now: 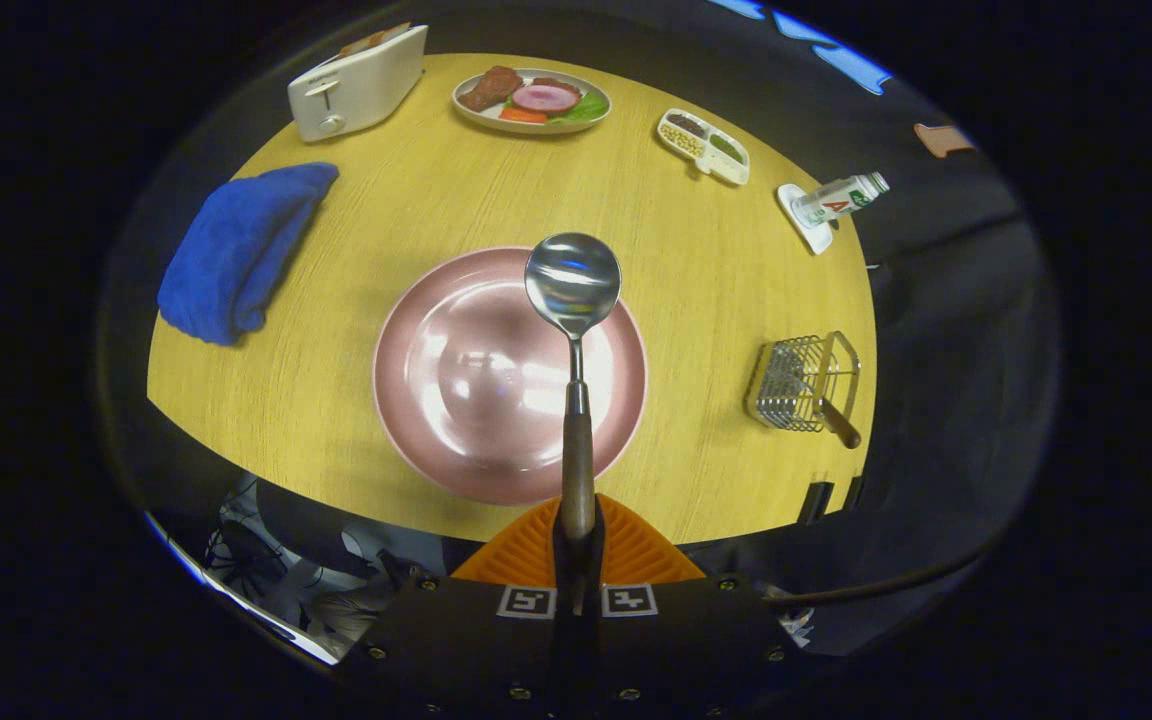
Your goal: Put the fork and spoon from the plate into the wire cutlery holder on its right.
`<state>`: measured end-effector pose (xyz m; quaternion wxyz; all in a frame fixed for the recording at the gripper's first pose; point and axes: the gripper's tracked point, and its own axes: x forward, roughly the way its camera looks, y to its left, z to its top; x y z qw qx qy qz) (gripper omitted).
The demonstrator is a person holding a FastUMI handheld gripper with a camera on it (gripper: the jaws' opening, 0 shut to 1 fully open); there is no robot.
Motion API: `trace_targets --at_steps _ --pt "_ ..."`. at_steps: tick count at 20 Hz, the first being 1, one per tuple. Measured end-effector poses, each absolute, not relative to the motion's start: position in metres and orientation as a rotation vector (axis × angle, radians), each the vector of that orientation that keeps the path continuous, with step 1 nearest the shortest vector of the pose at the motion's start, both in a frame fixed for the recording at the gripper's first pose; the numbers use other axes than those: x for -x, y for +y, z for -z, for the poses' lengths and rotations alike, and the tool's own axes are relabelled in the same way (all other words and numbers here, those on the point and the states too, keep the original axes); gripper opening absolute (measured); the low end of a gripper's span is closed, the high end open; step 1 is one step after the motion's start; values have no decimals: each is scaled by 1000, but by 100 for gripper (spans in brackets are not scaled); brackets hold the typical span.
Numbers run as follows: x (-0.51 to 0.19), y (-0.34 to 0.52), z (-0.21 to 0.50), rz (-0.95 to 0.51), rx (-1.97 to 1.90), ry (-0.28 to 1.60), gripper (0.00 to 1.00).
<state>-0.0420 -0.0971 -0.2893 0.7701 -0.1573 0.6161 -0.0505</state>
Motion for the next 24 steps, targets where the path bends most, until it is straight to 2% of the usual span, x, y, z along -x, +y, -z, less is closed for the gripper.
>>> trace_targets --at_steps 10,16,21,24 --pt "27 -196 240 351 193 1326 3" --pt "37 -259 238 488 93 1381 3" --pt "49 -292 264 530 11 1483 2" --pt "52 -300 285 500 -21 1556 2"
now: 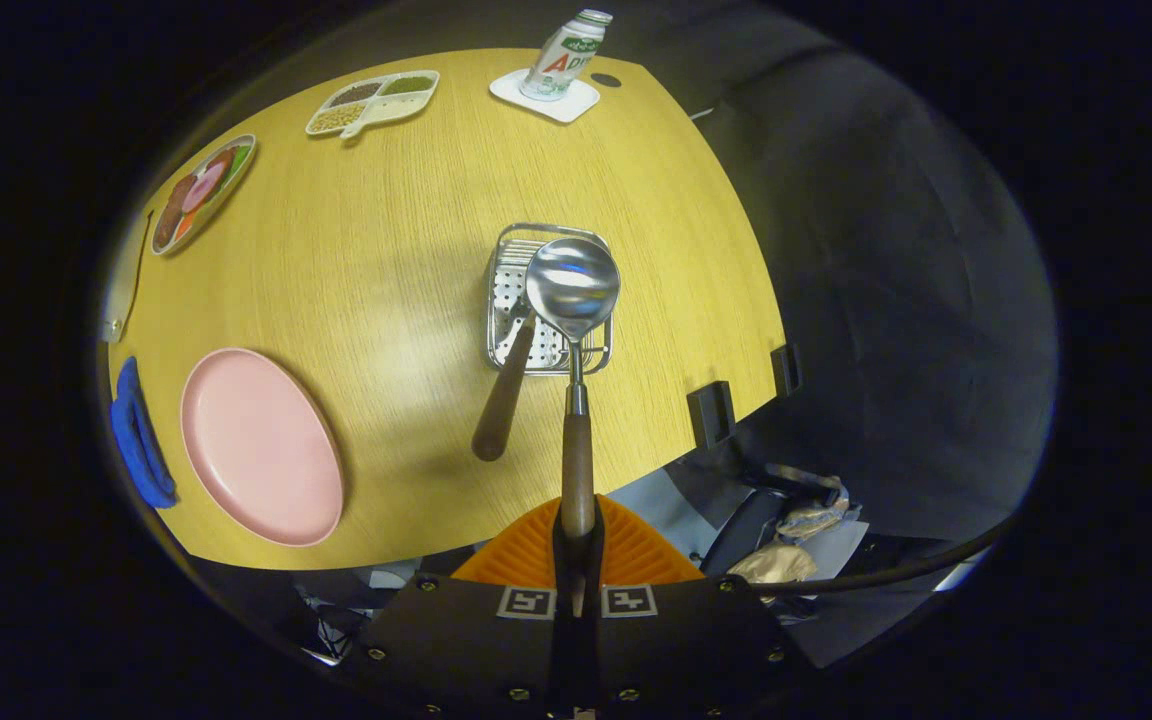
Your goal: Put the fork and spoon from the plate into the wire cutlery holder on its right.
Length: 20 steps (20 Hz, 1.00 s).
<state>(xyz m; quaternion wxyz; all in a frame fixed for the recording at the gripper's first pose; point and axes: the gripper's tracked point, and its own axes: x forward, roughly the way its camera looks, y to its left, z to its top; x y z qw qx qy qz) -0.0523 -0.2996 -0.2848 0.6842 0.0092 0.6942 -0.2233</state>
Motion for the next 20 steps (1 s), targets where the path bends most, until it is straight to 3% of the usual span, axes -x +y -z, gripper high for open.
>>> trace_targets --at_steps 9,15,17,18,19,20 --pt "38 -312 309 413 -37 1630 3" --pt "26 -321 295 427 -6 1571 15" --pt "24 -321 291 433 -4 1550 27" --pt "24 -320 286 433 1 1537 28" --pt "23 -320 282 437 7 1528 42" --pt "25 -319 282 440 12 1523 48"
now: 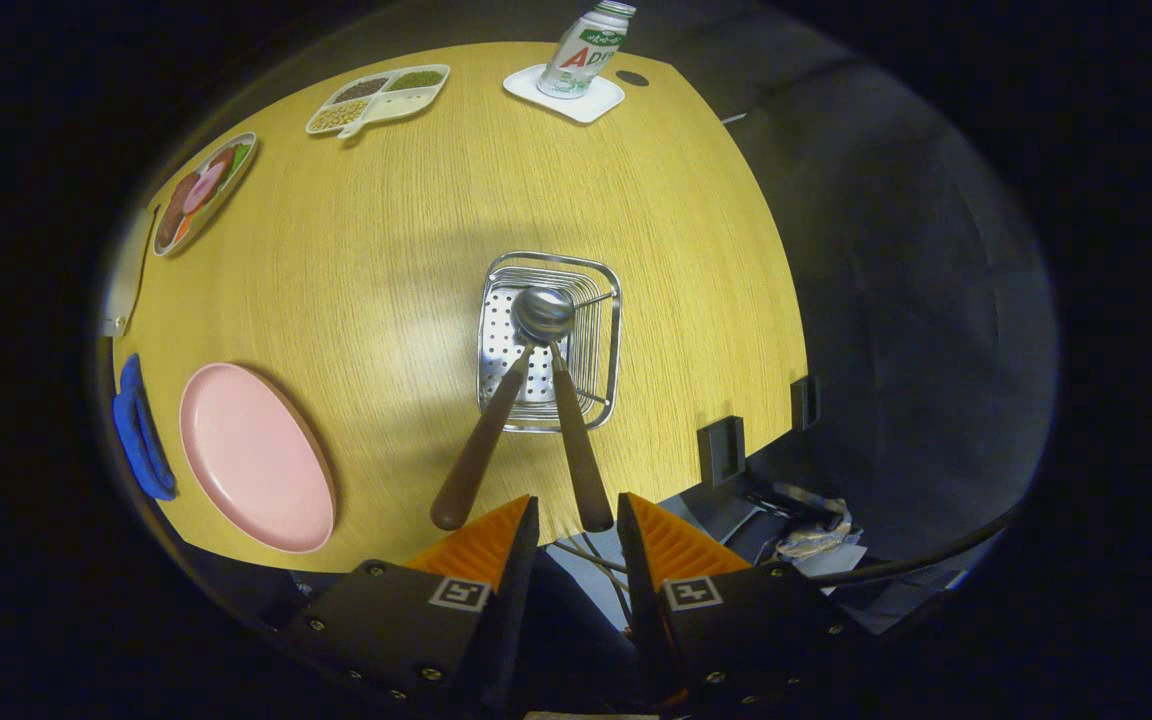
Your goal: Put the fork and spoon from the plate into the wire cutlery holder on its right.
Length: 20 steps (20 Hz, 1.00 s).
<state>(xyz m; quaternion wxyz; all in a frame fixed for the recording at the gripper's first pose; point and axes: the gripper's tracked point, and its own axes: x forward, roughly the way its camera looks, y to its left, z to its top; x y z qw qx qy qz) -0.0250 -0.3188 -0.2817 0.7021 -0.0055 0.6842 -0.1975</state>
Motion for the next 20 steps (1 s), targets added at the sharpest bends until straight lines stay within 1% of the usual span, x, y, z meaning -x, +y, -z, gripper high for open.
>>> trace_targets --at_steps 2,3,4,8,12,16,20 --pt "27 -315 277 438 12 1502 72" --pt "27 -313 276 438 11 1492 88" --pt "27 -311 273 436 13 1481 90" --pt "24 -306 263 436 41 1431 90" --pt "18 -296 242 465 33 1301 90" --pt "1 -285 204 483 33 1099 90" --pt "-29 -271 152 475 49 807 89"
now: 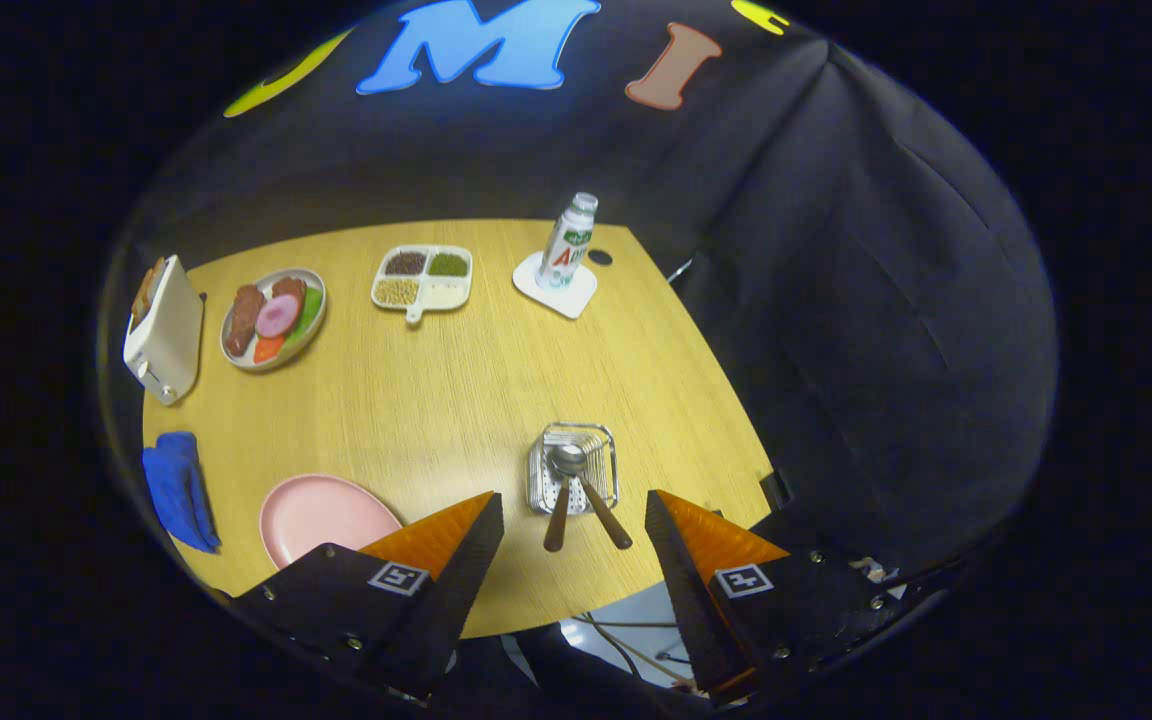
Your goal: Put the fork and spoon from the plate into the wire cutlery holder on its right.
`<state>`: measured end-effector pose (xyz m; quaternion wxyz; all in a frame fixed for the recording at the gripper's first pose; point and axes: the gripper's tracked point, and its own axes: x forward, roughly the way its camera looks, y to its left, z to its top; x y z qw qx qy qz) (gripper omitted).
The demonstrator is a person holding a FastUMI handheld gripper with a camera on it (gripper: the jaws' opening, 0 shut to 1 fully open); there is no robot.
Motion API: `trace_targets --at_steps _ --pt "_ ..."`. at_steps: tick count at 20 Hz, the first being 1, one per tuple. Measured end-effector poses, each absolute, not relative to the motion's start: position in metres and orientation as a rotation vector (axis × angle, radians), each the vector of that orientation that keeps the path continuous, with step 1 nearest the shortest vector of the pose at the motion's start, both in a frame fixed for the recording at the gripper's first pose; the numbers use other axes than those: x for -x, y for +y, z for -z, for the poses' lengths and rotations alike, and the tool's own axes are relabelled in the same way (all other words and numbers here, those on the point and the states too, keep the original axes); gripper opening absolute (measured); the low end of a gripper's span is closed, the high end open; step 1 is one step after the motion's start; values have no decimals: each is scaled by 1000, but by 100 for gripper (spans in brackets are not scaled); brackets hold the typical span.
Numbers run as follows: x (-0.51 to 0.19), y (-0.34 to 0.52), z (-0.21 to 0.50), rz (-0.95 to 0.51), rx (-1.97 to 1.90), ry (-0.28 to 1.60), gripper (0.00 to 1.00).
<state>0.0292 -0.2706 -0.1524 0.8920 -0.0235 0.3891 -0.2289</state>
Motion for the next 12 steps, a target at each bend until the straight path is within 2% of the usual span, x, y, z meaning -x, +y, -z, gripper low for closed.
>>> trace_targets --at_steps 5,12 --pt "-59 -232 78 361 33 428 89" --pt "-54 -169 -12 213 -34 17 88"
